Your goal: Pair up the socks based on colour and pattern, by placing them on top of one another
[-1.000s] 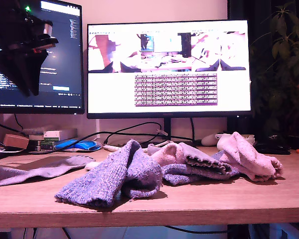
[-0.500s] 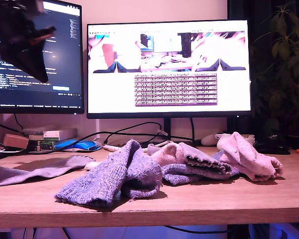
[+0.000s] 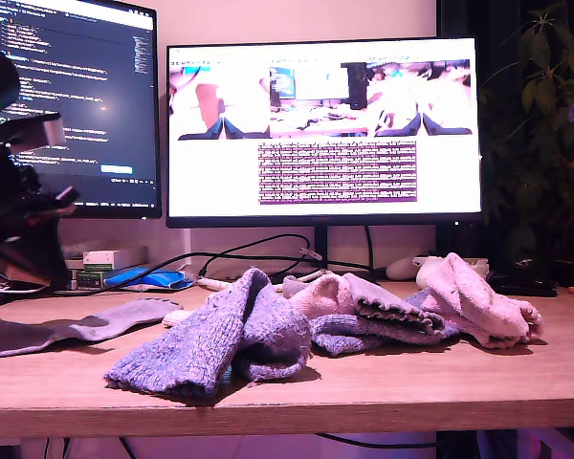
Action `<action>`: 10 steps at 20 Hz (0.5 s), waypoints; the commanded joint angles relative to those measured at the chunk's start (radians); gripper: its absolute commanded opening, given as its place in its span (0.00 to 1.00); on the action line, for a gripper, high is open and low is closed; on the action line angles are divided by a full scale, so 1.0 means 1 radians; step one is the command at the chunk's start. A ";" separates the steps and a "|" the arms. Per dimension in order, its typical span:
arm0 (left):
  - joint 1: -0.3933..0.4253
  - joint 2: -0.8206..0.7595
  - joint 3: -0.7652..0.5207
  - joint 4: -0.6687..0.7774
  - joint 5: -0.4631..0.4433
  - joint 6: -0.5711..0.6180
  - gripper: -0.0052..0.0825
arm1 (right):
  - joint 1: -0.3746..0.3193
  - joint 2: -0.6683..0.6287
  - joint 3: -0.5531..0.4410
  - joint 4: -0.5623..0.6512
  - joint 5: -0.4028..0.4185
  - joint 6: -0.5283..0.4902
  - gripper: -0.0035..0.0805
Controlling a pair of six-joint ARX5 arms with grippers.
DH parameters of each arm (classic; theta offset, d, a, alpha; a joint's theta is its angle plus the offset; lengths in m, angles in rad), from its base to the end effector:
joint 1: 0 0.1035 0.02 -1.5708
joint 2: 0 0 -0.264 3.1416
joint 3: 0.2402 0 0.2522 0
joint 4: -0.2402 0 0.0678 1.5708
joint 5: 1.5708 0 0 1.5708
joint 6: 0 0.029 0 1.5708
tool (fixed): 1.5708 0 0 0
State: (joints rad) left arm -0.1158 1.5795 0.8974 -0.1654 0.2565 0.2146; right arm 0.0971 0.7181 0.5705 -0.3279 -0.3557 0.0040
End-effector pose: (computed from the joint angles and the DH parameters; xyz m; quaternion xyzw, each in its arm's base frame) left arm 0.3108 -0.0436 0.1878 0.0672 0.3897 -0.2117 0.8937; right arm 0.1550 0.0252 0.2570 0.0323 0.2340 0.2177 0.9470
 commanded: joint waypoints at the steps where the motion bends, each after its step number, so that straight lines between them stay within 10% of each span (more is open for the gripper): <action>1: 0.005 0.003 -0.019 0.039 -0.008 0.004 0.03 | -0.001 0.013 0.017 0.017 -0.003 0.008 0.03; 10: -0.005 0.160 -0.021 0.037 -0.011 -0.028 0.03 | 0.001 0.043 0.017 0.058 -0.013 0.007 0.03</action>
State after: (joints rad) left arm -0.1150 1.7348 0.8963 -0.1165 0.2424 0.2092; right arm 0.0978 0.7551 0.5705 -0.2790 -0.3614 0.0063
